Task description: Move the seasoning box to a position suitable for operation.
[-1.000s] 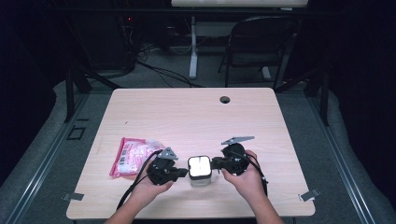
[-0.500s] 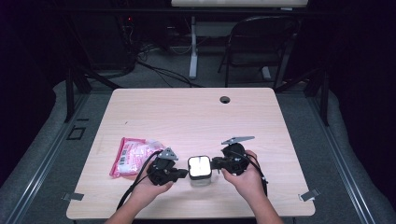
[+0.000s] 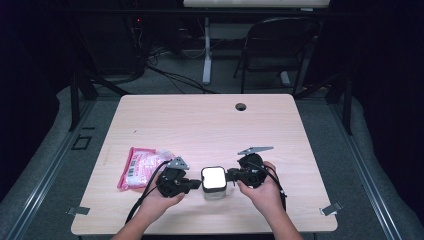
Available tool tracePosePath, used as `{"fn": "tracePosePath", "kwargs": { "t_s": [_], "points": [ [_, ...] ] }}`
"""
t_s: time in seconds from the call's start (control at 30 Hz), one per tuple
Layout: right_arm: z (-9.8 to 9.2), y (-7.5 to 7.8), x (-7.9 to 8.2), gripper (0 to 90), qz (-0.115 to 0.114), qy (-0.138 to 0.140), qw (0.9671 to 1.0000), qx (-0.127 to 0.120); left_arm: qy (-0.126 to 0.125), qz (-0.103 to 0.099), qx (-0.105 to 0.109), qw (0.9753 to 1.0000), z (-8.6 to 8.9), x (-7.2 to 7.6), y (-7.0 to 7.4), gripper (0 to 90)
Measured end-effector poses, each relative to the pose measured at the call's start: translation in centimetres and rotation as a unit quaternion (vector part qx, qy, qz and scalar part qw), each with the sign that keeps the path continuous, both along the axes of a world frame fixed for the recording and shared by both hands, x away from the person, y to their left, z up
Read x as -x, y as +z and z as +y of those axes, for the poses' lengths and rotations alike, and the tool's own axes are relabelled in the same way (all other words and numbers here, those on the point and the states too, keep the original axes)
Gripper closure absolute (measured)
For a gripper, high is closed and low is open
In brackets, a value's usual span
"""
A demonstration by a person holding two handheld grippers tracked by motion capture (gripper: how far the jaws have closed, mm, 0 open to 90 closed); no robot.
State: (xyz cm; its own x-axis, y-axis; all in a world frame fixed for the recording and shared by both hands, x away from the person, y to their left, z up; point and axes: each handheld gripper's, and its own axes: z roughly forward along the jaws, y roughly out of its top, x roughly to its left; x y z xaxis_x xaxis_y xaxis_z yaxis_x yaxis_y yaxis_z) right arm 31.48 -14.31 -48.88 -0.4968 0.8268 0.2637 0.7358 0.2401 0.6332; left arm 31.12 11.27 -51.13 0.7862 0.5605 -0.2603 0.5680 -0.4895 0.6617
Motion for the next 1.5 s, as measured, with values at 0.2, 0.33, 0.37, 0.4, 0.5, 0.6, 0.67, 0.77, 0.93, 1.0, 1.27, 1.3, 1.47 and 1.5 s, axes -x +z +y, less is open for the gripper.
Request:
{"fn": "tracePosePath", "kwargs": {
  "t_s": [0.2, 0.33, 0.37, 0.4, 0.5, 0.6, 0.67, 0.77, 0.93, 1.0, 1.27, 1.3, 1.47, 1.5],
  "points": [
    [0.0, 0.0, 0.1, 86.5, -0.001, -0.002, 1.0, 0.0, -0.001, -0.001, 0.005, 1.0, 0.1, 0.0, 0.2, 89.8],
    [-0.1, -0.1, 0.1, 86.4, -0.002, -0.004, 1.0, -0.001, -0.001, -0.002, 0.015, 0.9999, 0.1, 0.0, 0.5, 89.2],
    [-0.1, -0.1, 0.1, 86.4, -0.002, -0.004, 1.0, -0.001, -0.001, -0.002, 0.015, 0.9999, 0.1, 0.0, 0.5, 89.0],
    [-0.1, -0.1, 0.1, 86.5, -0.003, -0.005, 1.0, -0.005, -0.003, -0.002, 0.018, 0.9998, 0.2, -0.1, 0.7, 89.1],
    [-0.2, -0.1, 0.2, 86.5, -0.002, -0.007, 1.0, -0.005, -0.002, -0.004, 0.022, 0.9998, 0.1, 0.0, 0.8, 89.1],
    [-0.2, -0.2, 0.2, 86.6, -0.004, -0.009, 0.9999, -0.009, -0.003, -0.005, 0.026, 0.9996, 0.0, 0.0, 0.9, 88.9],
    [-0.3, -0.3, 0.3, 86.5, -0.004, -0.01, 0.9999, -0.011, -0.009, -0.005, 0.025, 0.9996, -0.2, -0.1, 1.0, 88.9],
    [-0.3, -0.3, 0.3, 82.9, -0.007, -0.012, 0.9999, -0.009, -0.01, -0.005, 0.023, 0.9997, -0.3, -0.1, 1.0, 88.5],
    [-0.3, -0.1, 0.5, 79.1, -0.004, -0.004, 0.9999, -0.014, -0.008, -0.007, 0.024, 0.9996, -0.3, -0.1, 1.2, 87.9],
    [-0.2, 0.1, 0.6, 77.6, -0.003, 0.003, 0.9999, -0.016, -0.009, -0.006, 0.023, 0.9997, -0.3, -0.1, 1.2, 87.6],
    [0.8, 1.1, 1.9, 63.5, -0.002, 0.044, 0.999, 0.005, -0.007, -0.011, 0.018, 0.9998, -0.4, -0.1, 1.6, 83.2],
    [0.9, 1.2, 2.1, 61.9, -0.002, 0.049, 0.9988, 0.005, -0.007, -0.011, 0.017, 0.9998, -0.4, -0.1, 1.6, 82.2],
    [1.7, 1.9, 3.1, 56.2, -0.002, 0.073, 0.9973, 0.01, -0.004, -0.013, 0.016, 0.9998, -0.7, -0.1, 1.9, 76.2],
    [1.7, 1.9, 3.1, 56.2, -0.002, 0.073, 0.9973, 0.01, -0.004, -0.013, 0.016, 0.9998, -0.7, -0.1, 1.9, 75.2]
  ]
}}
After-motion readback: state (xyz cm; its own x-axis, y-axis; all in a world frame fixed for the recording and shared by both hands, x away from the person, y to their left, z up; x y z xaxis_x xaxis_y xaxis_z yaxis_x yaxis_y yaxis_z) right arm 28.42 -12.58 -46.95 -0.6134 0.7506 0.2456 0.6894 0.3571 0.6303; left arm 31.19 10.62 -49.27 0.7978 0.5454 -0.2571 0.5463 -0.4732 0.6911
